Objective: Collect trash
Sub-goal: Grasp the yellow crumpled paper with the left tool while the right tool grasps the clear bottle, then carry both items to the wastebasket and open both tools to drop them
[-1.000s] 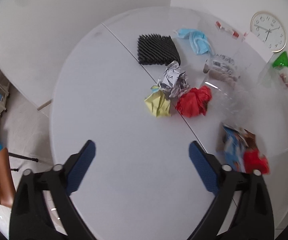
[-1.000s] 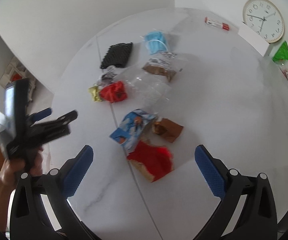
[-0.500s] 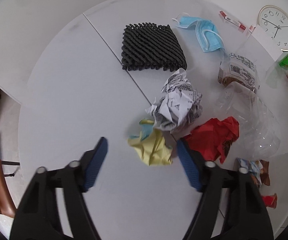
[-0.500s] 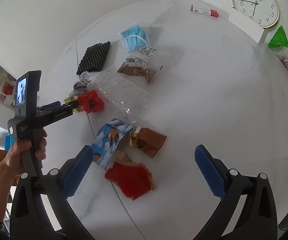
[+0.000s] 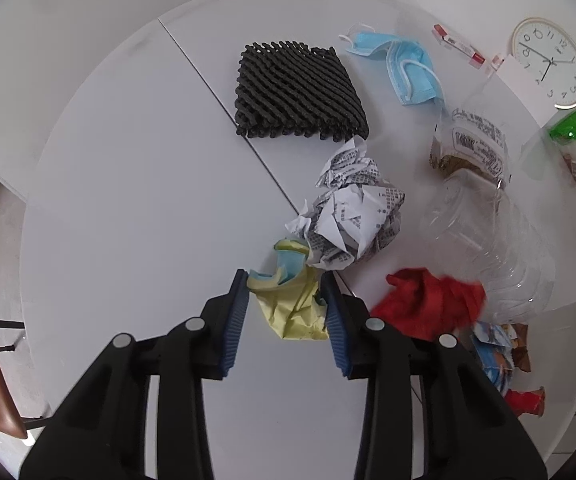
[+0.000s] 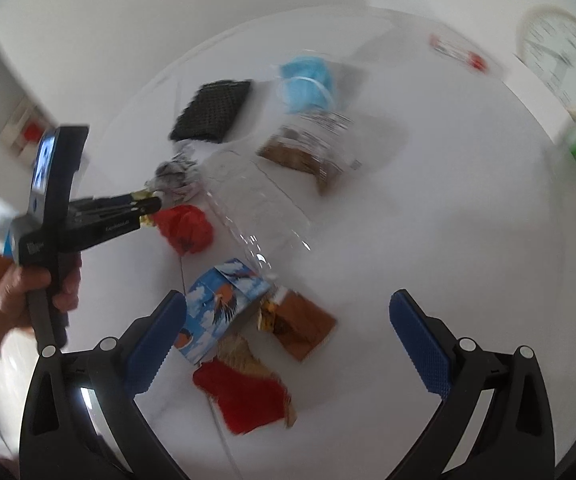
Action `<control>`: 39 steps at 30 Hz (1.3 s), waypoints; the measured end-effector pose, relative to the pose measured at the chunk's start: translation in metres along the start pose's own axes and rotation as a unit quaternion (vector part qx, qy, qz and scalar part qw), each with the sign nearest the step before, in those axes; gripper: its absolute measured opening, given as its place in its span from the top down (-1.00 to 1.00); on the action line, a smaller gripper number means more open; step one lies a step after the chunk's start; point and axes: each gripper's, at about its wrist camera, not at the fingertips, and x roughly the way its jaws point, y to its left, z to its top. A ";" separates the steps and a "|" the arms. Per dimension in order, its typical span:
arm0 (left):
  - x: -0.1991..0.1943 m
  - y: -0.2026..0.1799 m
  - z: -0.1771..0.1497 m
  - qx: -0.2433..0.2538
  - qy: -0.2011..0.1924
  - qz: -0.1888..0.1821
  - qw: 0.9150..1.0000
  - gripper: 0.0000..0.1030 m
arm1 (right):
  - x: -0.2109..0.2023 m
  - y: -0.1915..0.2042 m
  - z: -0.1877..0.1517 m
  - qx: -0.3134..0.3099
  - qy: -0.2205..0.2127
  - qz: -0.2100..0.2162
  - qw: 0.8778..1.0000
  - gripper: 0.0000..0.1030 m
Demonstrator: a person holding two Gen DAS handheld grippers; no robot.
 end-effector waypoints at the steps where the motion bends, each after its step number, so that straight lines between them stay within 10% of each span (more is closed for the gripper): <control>1: -0.002 0.001 0.000 -0.001 -0.001 -0.002 1.000 0.29 | 0.004 0.004 0.006 -0.025 0.000 0.000 1.000 -0.95; 12: -0.034 0.011 -0.020 -0.024 -0.013 -0.022 0.999 0.29 | 0.088 0.043 0.066 -0.198 0.056 -0.015 0.978 -0.95; 21: -0.036 0.015 -0.038 -0.030 -0.005 -0.009 1.000 0.29 | 0.117 0.041 0.064 -0.174 0.094 0.015 0.980 -0.30; 30: -0.063 0.033 -0.057 -0.068 -0.021 -0.007 0.997 0.29 | 0.068 0.033 0.077 -0.111 0.025 0.045 0.992 -0.24; 39: -0.133 0.078 -0.120 -0.139 -0.053 0.020 0.989 0.29 | -0.021 0.111 0.052 -0.121 -0.045 0.125 0.984 -0.24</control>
